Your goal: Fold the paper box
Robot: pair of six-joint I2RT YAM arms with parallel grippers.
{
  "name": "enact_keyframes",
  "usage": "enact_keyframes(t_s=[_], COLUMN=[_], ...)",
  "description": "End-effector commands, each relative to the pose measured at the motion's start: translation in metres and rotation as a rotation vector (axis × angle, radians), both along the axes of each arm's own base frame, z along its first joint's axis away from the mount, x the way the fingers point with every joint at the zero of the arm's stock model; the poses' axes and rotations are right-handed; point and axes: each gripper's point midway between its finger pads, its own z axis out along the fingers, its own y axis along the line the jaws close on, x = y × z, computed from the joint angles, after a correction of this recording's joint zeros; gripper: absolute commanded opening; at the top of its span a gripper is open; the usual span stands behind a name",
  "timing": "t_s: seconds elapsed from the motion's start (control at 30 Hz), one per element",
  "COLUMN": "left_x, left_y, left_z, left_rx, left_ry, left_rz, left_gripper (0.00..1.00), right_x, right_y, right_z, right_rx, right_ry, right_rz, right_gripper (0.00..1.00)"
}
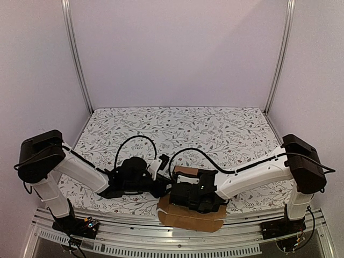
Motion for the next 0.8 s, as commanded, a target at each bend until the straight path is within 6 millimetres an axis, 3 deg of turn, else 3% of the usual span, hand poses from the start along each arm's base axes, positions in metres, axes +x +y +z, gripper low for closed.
enact_keyframes(t_s=[0.0, 0.77], left_x=[0.002, -0.001], left_y=[-0.003, 0.017], left_z=[-0.004, -0.013], left_rx=[0.005, 0.040], left_ry=[-0.020, -0.043], left_rz=[0.014, 0.087], left_gripper=[0.41, 0.42], right_x=[-0.013, -0.036], right_y=[0.008, 0.021], right_z=[-0.013, -0.025], right_rx=[0.005, -0.030], right_ry=[0.023, -0.016], right_rz=[0.017, 0.042], right_gripper=[0.00, 0.00])
